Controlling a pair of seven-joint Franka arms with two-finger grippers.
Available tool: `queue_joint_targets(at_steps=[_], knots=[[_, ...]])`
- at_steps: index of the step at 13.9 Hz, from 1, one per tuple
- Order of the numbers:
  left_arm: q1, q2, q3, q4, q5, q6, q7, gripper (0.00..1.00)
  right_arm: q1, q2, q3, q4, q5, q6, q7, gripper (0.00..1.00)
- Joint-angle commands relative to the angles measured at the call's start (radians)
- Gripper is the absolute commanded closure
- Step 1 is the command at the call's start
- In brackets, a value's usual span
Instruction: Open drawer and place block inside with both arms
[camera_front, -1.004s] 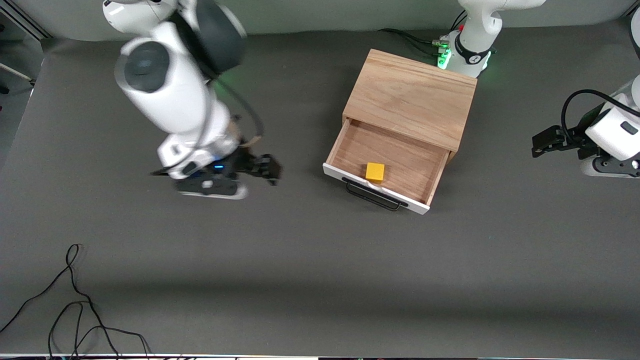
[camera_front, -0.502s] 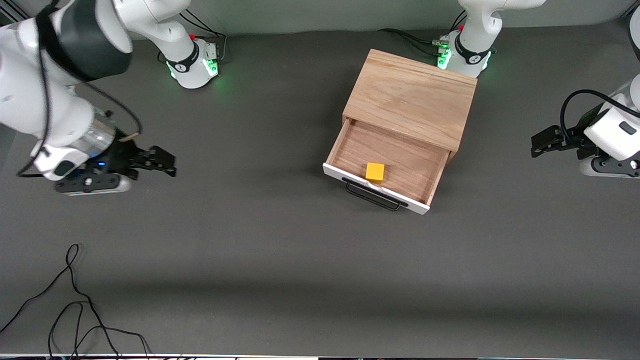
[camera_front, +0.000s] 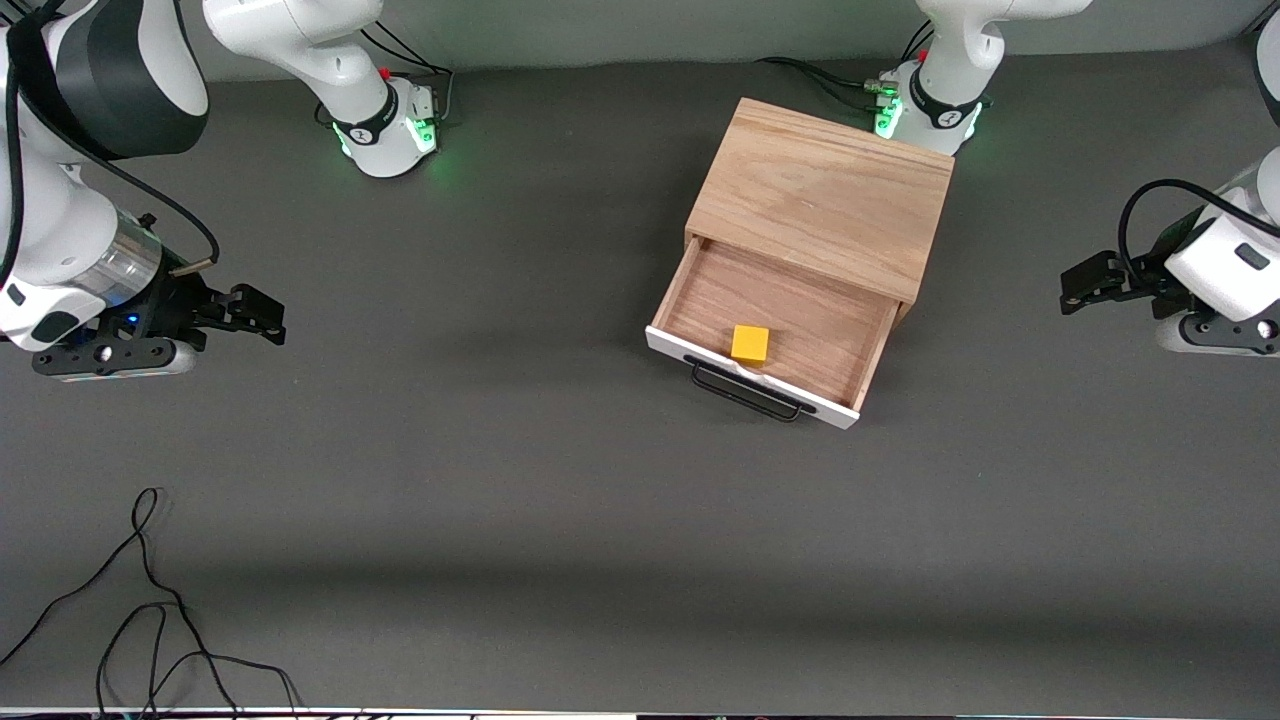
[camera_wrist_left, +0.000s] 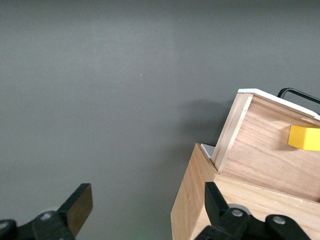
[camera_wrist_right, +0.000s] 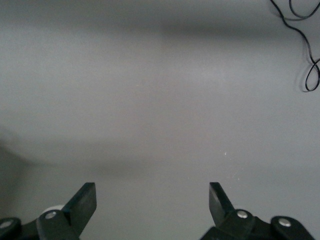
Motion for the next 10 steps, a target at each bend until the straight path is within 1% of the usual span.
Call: queue_joint_targets(at_steps=[1, 4, 6, 10], knots=[[-0.014, -0.013, 0.011, -0.009, 0.013, -0.009, 0.012, 0.00, -0.025, -0.006, 0.025, 0.033, -0.020, -0.036, -0.003, 0.00], [-0.015, -0.013, 0.011, -0.009, 0.013, -0.009, 0.012, 0.00, -0.037, -0.001, 0.023, 0.035, -0.017, -0.042, 0.003, 0.00], [-0.015, -0.013, 0.011, -0.009, 0.013, -0.009, 0.012, 0.00, -0.037, -0.001, 0.018, 0.035, 0.006, -0.044, 0.002, 0.00], [-0.015, -0.013, 0.011, -0.009, 0.013, -0.009, 0.012, 0.00, -0.037, 0.002, 0.015, 0.035, 0.007, -0.044, -0.006, 0.00]])
